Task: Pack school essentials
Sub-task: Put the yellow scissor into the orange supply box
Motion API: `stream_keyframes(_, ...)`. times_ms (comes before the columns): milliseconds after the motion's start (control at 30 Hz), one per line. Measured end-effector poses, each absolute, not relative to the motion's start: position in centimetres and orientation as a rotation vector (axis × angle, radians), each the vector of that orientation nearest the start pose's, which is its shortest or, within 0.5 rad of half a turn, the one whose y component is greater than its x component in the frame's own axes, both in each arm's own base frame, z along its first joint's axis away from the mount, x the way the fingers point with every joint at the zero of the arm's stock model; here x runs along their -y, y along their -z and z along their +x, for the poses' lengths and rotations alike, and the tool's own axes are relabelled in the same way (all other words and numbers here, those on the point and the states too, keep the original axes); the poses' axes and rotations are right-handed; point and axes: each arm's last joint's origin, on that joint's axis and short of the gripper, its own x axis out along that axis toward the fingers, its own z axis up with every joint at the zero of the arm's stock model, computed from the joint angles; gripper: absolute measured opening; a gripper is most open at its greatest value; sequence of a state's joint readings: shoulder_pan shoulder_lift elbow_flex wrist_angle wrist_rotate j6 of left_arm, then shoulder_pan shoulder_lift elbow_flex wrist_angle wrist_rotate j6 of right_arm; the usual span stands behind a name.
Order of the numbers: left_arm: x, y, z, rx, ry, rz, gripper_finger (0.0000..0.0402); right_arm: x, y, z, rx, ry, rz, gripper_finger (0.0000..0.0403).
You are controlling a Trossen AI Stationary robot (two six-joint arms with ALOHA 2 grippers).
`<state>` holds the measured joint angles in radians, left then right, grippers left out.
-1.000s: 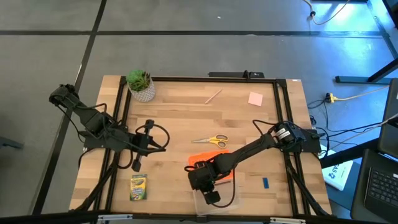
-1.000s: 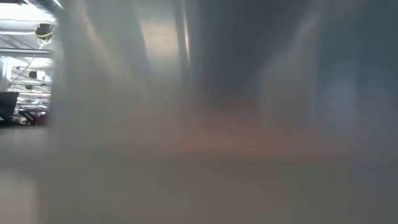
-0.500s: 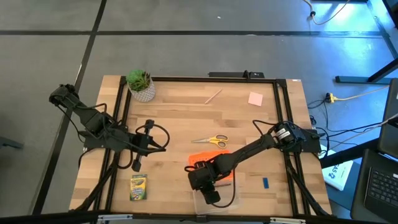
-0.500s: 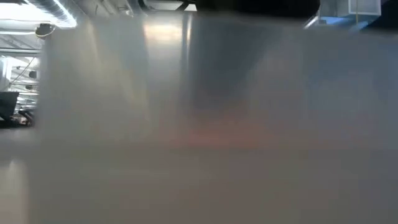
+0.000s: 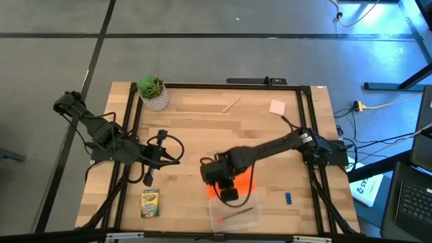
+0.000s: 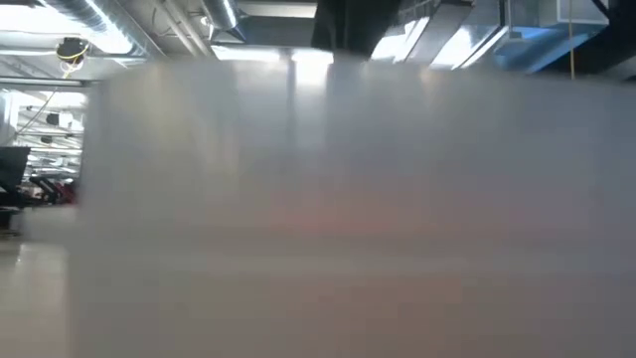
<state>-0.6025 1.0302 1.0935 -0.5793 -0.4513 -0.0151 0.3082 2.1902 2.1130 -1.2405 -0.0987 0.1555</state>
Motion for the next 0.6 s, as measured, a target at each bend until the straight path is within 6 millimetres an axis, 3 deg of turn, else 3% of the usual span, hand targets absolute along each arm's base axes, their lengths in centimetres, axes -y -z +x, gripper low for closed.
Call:
stream_keyframes(167, 10.6, -35.8, 17.7, -0.453, 0.145, 0.248, 0.0, -11.9, -29.6, 42.1, -1.359, -0.197, -0.006, 0.0108)
stream_keyframes(333, 10.6, -35.8, 17.7, -0.461, 0.144, 0.252, 0.0, -10.6, -32.2, 40.7, -1.364, -0.02, -0.138, 0.0108)
stream_keyframes(500, 10.6, -35.5, 17.7, -0.481, 0.122, 0.246, 0.0, -9.0, -36.0, 38.5, -1.283, 0.052, -0.15, 0.0108)
stream_keyframes(600, 10.1, -35.5, 17.8, -0.477, 0.015, 0.195, 0.0, -7.6, -38.8, 36.7, -1.204, 0.088, -0.12, 0.0108)
